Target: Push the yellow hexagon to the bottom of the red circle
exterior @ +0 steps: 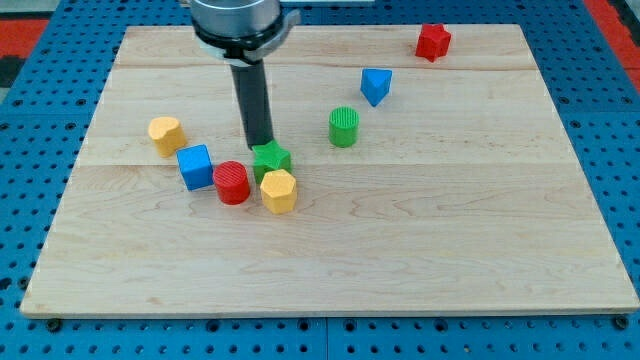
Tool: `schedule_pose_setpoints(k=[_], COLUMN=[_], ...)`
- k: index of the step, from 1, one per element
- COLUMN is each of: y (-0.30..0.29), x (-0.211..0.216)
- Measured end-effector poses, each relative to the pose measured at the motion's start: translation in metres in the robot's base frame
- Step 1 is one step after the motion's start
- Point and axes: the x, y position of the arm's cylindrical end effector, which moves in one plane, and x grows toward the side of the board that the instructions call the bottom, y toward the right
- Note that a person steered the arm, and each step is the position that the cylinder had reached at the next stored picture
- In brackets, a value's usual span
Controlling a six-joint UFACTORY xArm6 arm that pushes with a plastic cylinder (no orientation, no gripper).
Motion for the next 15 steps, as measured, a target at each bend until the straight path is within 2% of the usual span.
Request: schedule_pose_setpoints(k=[2,3,4,6,8,9,11,14,15], y=[0.051,0.104,0.108,0.039,0.051,0.056,0.112,0.099,0.093], x=[-0.004,0.016,0.038,0.06,0.058,0.044,0.018,-0.017,0.021])
